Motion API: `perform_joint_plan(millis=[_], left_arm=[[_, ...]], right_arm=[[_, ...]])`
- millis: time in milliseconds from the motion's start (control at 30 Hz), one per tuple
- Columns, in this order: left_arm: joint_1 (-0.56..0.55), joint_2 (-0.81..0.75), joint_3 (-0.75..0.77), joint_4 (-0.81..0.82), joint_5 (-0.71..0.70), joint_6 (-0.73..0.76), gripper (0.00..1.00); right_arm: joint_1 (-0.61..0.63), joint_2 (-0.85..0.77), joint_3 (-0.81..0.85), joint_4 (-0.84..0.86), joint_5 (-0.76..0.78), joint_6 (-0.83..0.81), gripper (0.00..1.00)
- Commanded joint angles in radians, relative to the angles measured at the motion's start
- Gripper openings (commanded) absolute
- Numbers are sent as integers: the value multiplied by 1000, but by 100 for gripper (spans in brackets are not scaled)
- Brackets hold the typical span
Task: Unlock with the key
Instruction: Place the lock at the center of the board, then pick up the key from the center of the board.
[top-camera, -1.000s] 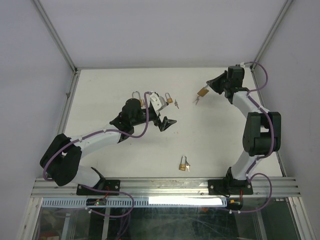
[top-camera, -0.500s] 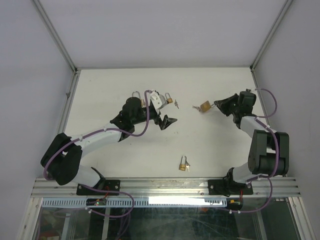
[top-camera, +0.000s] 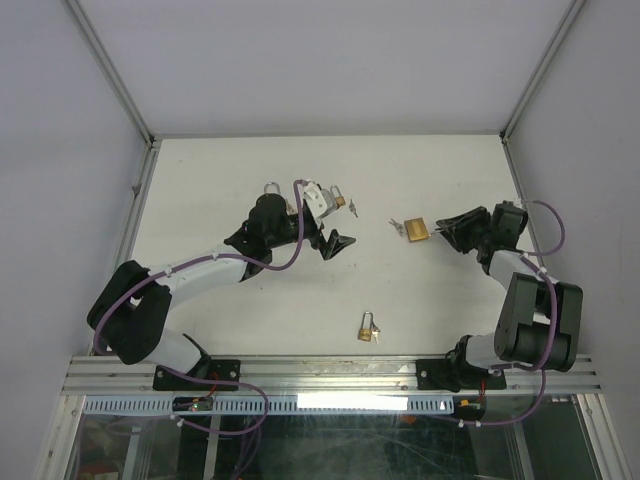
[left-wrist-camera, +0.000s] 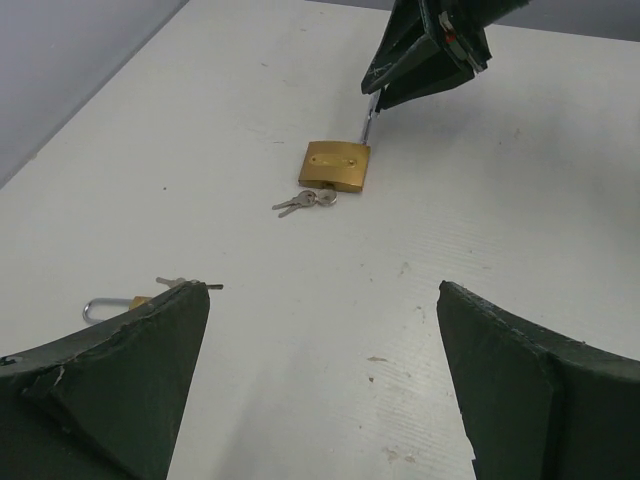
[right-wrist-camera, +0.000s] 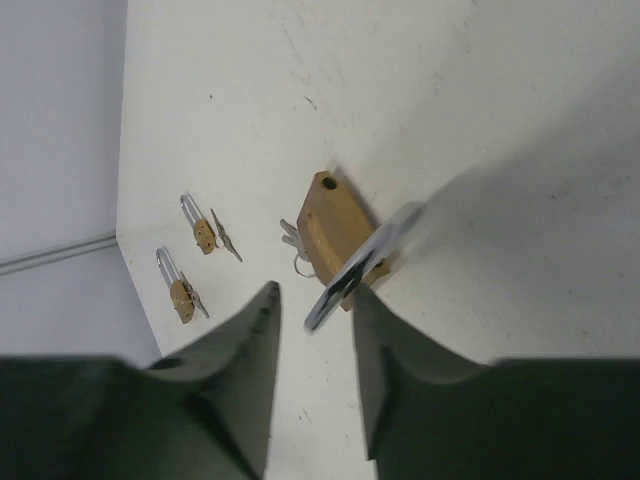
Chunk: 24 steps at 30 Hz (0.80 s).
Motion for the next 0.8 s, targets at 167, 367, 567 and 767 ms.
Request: perform_joint_plan(millis=[167,367,567,767], left_arm=[[13,-11,53,49,-1,-8,99],[29,8,82,38,-197,-124,99],[64,0,70,15,-356,-181,99],[166,-15,90,-95,-459,-359,99]], right_arm=[[-73,-142,96,-342,157,-99,78],[-74,-239,194,-467,408,-147,99],[66,-117,406,-422,312,-337,88],[416,287,843,-575,311,-613,89]])
